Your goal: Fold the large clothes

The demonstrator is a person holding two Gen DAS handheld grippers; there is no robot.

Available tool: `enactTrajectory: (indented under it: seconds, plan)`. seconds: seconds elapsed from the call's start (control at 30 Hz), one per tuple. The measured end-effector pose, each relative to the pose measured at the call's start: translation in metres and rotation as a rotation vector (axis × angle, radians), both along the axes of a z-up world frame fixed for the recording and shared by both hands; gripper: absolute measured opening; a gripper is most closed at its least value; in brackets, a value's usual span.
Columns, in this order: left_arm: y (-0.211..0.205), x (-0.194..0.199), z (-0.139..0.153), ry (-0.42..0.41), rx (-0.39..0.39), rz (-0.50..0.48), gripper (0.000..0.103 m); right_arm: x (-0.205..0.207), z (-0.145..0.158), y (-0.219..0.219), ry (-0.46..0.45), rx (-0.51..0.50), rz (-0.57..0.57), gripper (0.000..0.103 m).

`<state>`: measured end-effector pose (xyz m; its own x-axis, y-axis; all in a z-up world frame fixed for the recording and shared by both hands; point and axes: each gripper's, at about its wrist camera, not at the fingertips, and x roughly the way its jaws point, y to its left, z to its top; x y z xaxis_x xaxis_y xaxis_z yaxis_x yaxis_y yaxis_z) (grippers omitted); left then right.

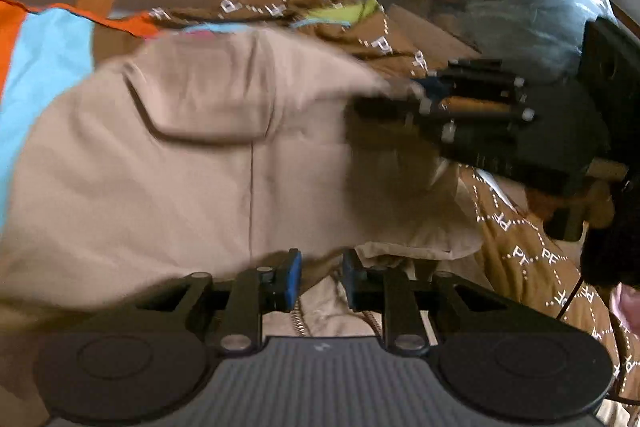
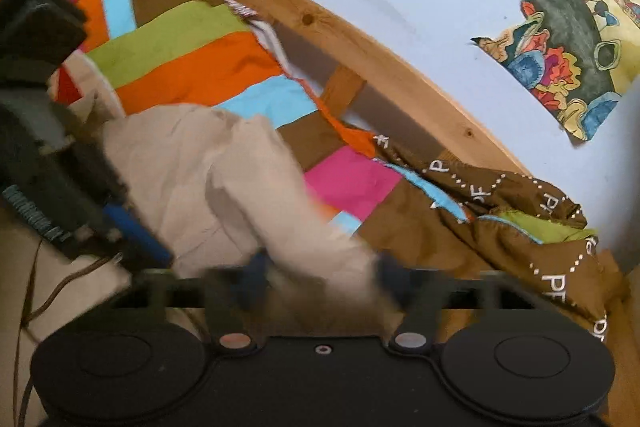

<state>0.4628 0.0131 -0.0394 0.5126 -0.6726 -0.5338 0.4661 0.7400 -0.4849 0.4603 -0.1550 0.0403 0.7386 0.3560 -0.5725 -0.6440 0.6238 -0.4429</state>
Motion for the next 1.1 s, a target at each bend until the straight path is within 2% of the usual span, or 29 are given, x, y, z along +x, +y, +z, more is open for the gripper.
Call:
enactTrajectory:
  seconds: [0.03, 0.07, 0.2, 0.43, 0.6, 0.7, 0.8, 0.9, 0.93, 1.0, 1.1]
  plan:
    - [-0.003, 0.005, -0.003, 0.014, 0.003, -0.004, 0.023, 0.004, 0.003, 0.000, 0.013, 0.016, -0.015, 0.029]
    - [-0.006, 0.008, -0.006, 0.027, 0.002, -0.006, 0.023, 0.006, 0.007, -0.002, 0.020, 0.036, -0.021, 0.015]
    - [-0.015, 0.012, -0.012, 0.013, 0.018, -0.001, 0.016, 0.001, 0.021, -0.013, 0.023, 0.116, -0.050, 0.013]
    - [-0.043, -0.013, -0.014, -0.137, 0.185, 0.080, 0.013, -0.041, 0.047, -0.022, -0.048, 0.205, 0.013, 0.011]
    - [-0.038, -0.031, -0.012, -0.100, 0.195, 0.089, 0.017, -0.082, 0.042, -0.035, -0.029, 0.245, 0.086, 0.011]
    - [-0.027, -0.054, -0.012, -0.009, 0.228, 0.115, 0.022, -0.105, 0.036, -0.044, -0.013, 0.268, 0.109, 0.011]
    - [-0.001, -0.097, -0.008, 0.073, 0.179, 0.146, 0.025, -0.129, 0.027, -0.049, 0.005, 0.262, 0.135, 0.011]
    - [0.031, -0.143, -0.003, 0.116, 0.138, 0.197, 0.038, -0.155, 0.014, -0.051, 0.035, 0.239, 0.163, 0.011]
    - [0.042, -0.155, -0.001, 0.128, 0.116, 0.218, 0.039, -0.162, 0.010, -0.052, 0.048, 0.233, 0.173, 0.011]
    - [0.066, -0.175, 0.005, 0.128, 0.076, 0.258, 0.043, -0.178, 0.000, -0.052, 0.060, 0.203, 0.195, 0.011]
    - [0.081, -0.184, 0.015, 0.119, 0.073, 0.326, 0.049, -0.200, -0.020, -0.050, 0.102, 0.157, 0.225, 0.011]
